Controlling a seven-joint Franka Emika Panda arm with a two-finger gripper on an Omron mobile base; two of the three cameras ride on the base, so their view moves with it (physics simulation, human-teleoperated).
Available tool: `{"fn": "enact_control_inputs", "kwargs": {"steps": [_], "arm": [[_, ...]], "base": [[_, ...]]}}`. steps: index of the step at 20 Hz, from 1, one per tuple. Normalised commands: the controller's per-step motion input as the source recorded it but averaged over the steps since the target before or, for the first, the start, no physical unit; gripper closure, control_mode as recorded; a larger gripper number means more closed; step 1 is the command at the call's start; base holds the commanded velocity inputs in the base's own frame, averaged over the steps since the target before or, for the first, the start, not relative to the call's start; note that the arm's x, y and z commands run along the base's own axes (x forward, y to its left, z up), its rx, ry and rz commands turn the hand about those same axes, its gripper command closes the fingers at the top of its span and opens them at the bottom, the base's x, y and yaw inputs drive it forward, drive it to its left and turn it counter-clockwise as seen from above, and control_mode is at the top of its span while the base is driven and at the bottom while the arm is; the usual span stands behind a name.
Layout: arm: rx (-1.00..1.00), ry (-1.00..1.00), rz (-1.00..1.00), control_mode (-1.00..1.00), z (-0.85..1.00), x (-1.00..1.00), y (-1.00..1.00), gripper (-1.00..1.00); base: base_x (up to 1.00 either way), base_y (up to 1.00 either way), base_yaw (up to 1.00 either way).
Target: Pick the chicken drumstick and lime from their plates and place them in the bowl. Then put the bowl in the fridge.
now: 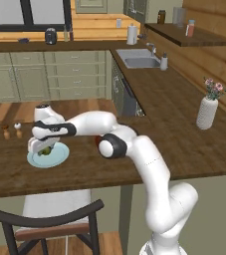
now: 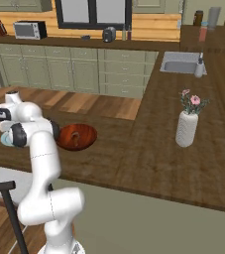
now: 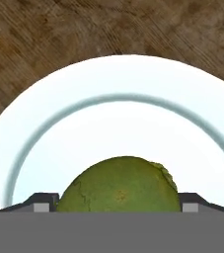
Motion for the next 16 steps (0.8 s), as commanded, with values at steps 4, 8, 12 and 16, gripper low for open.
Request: {"fn": "enact_control_inputs", "kwargs": {"steps": [4, 8, 12, 16], "arm": [[0.0, 0.0, 0.0, -1.0, 0.0, -0.1, -0.11, 1.0], [0.09, -0.19, 0.0, -1.0, 0.0, -0.81, -0.53, 1.0], [0.14, -0.39, -0.04, -1.0, 0.24, -1.0, -1.0, 1.0], [0.19, -0.39, 0.0, -1.0, 0.6, -0.89, -1.0, 1.0]], "base": [[0.0, 0.0, 0.0], [0.0, 0.0, 0.0], [0.0, 0.0, 0.0], [0.0, 0.0, 0.0]]}}
